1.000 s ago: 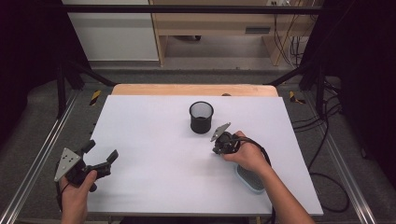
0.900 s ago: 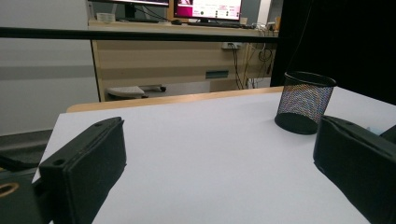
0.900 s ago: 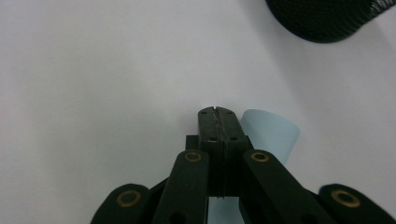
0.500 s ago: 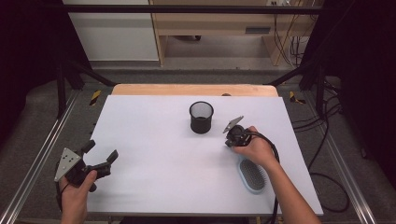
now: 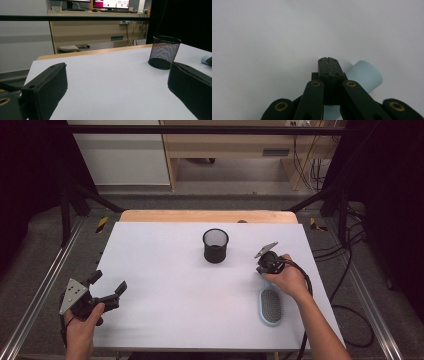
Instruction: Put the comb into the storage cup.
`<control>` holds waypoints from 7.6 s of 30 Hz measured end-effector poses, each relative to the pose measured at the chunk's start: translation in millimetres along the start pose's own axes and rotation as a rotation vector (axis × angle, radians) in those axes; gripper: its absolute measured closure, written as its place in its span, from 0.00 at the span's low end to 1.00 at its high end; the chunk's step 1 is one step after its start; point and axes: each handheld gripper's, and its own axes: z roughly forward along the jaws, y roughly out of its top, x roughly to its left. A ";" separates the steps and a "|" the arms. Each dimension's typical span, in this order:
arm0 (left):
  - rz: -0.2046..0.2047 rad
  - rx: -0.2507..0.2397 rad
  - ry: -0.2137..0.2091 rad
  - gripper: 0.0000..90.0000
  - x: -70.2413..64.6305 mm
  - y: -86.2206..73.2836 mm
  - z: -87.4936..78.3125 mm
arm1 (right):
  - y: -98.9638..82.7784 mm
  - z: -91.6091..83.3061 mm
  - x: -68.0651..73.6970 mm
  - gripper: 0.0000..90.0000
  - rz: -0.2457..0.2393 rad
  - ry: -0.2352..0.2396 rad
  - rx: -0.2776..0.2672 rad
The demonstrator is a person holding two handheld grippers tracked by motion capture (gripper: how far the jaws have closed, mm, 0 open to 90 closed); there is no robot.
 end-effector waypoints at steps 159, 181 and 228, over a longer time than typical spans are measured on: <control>0.038 0.030 -0.175 0.04 -70.8 28.6 47.9 | -34.9 -57.2 48.6 0.77 0.394 -0.075 -0.555; -0.041 -0.032 -0.256 0.04 -95.7 60.7 96.9 | -2.0 -61.0 104.8 0.77 0.315 -0.061 -0.729; -0.301 0.124 -0.424 0.15 -133.5 58.8 137.6 | 34.7 -30.3 173.6 0.77 0.116 -0.016 -0.739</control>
